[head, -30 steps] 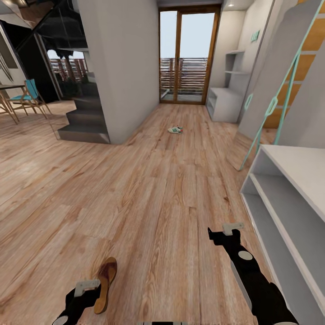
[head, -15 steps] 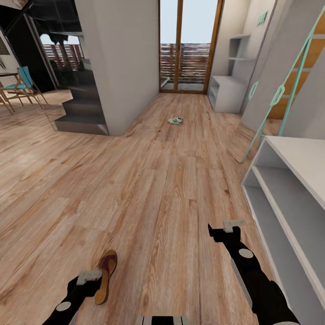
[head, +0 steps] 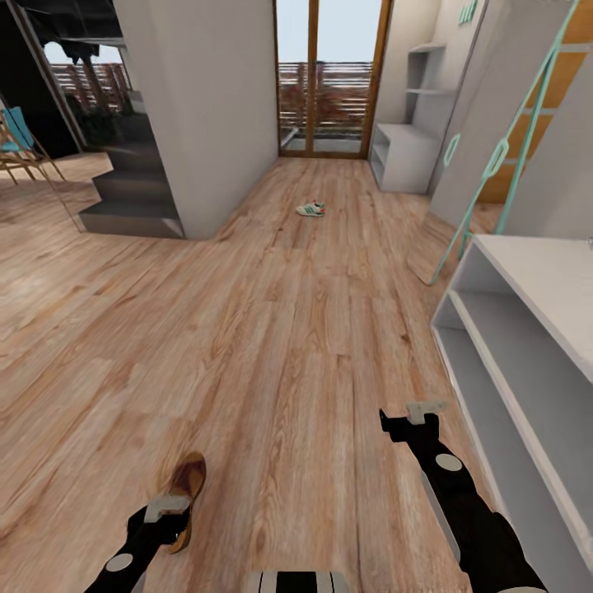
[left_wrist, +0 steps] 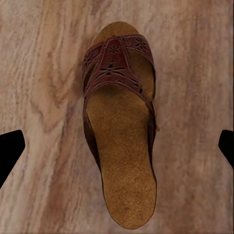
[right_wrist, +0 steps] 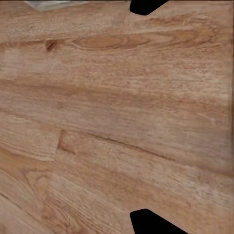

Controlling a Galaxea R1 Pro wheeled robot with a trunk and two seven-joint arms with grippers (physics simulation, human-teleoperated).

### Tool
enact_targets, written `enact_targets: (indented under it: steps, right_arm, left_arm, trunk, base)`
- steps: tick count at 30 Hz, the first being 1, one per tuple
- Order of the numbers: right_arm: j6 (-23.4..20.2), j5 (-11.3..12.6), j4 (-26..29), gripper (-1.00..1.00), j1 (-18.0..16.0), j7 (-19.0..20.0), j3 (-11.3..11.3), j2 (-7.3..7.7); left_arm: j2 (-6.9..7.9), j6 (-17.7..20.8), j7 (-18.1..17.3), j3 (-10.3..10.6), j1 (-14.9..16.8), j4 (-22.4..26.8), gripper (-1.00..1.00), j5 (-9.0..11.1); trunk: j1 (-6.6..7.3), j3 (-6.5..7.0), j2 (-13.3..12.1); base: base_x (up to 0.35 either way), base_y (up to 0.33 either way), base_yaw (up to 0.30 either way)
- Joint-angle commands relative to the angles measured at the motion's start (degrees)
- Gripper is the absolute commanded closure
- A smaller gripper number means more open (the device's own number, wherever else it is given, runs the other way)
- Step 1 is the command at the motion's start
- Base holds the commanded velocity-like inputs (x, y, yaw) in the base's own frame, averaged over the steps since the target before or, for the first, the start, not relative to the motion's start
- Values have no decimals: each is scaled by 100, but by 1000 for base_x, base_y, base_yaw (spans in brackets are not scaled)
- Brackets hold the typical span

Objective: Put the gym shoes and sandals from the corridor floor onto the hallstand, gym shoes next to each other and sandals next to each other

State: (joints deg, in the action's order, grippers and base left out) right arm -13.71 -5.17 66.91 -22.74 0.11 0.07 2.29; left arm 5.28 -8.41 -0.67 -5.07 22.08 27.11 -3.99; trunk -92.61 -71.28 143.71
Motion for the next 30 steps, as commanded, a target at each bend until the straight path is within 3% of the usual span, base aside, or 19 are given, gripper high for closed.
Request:
enact_targets:
  steps: [1, 4, 18, 30]
  right_arm:
    - [-35, -54, 7, -100, -2, 2, 2, 0]
    - [-34, -54, 6, -100, -2, -1, 6, 0]
    - [-27, -54, 6, -100, -2, 0, 13, 0]
    - [-27, -54, 10, -100, -2, -1, 11, 0]
  left_arm:
    - [-11, -63, -8, -24, 1, -2, -100, -44]
    - [-35, -337, -12, -21, -1, -4, -100, -42]
    - [-43, -439, -13, -30, 6, -91, -100, -40]
    - [-43, -450, -13, -46, 7, -276, -100, -44]
  trunk:
    - [1, -4, 2]
    - [1, -4, 2]
    - [1, -4, 2]
    - [-30, -270, 18]
  base:
    - [0, 0, -254]
    - [0, 0, -146]
    - [0, 0, -29]
    - [0, 0, 0]
